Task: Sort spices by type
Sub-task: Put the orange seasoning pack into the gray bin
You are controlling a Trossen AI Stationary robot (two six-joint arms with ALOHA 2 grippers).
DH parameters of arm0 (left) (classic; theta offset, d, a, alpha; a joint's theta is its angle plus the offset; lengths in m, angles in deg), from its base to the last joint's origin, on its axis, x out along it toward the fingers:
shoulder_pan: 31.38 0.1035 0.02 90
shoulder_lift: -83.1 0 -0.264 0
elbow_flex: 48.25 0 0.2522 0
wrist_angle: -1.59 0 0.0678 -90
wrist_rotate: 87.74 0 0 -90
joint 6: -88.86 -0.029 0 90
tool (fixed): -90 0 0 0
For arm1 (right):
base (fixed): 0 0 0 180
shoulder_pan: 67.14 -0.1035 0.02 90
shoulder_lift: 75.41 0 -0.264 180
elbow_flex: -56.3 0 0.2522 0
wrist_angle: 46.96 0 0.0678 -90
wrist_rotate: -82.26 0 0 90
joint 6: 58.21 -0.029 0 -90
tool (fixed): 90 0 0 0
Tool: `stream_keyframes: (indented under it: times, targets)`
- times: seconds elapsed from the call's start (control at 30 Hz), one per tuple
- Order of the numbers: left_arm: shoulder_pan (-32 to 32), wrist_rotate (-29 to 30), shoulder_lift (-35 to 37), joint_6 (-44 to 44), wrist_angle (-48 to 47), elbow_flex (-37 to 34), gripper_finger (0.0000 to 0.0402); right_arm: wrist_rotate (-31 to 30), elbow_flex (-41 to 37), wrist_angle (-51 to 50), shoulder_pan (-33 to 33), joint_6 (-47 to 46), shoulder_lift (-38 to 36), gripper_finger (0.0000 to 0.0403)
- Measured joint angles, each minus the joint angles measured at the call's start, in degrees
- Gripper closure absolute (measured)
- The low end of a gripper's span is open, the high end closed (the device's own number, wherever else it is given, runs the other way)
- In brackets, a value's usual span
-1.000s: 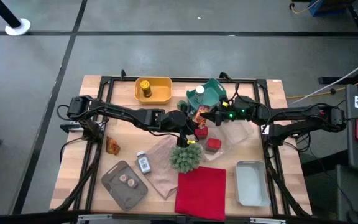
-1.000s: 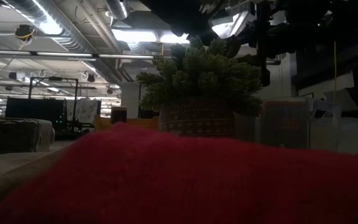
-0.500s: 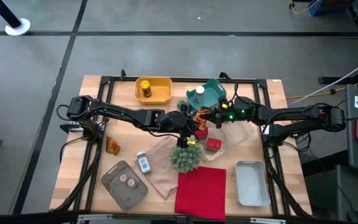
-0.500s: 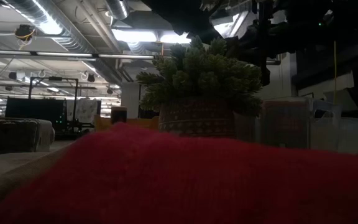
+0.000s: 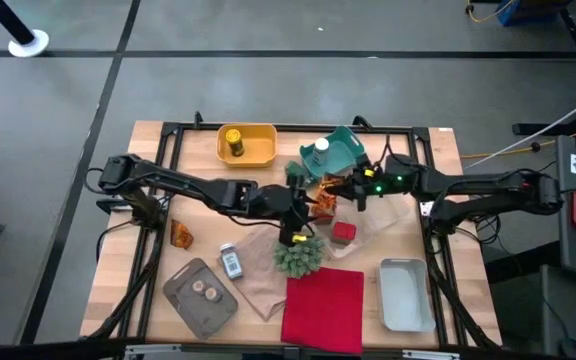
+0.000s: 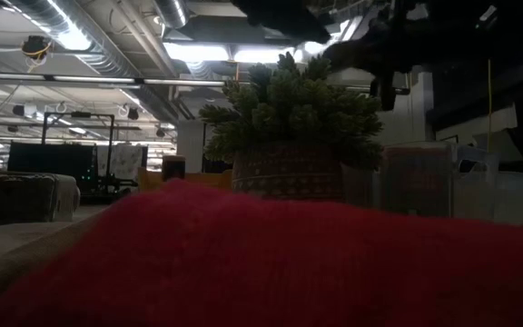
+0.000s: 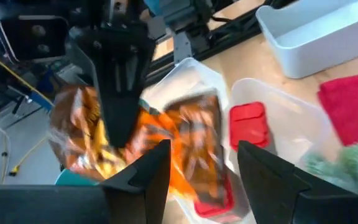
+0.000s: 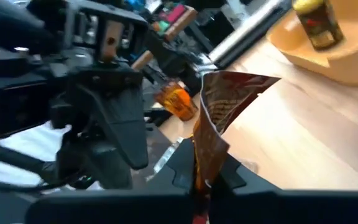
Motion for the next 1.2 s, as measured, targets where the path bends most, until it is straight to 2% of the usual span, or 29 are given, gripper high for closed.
stream_keyframes:
  times: [0.23,0.47,0.8,1.0,1.2]
  targets:
    - [-1.25,0.11,4.52,5.45,-5.7,0.0,0.0231,1.12,-0.01,-7.98,-0.74,2.37,-8.91,0.038]
    - [-1.2,0.44,5.36,12.26,-12.18,0.0,0.0231,0.15,-0.02,-18.91,-7.38,8.78,-20.06,0.039]
    - [-1.2,0.44,5.36,18.65,-13.16,0.0,0.0231,-10.63,0.0,-34.19,-26.0,13.04,-30.99,0.039]
    - [-1.2,0.45,5.36,22.75,-13.21,0.0,0.0231,-15.34,0.0,-37.51,-38.5,14.0,-30.78,0.0381]
    - [-1.2,0.44,5.33,26.07,-13.18,0.0,0.0231,-24.19,0.0,-44.59,-50.33,13.99,-29.7,0.0391]
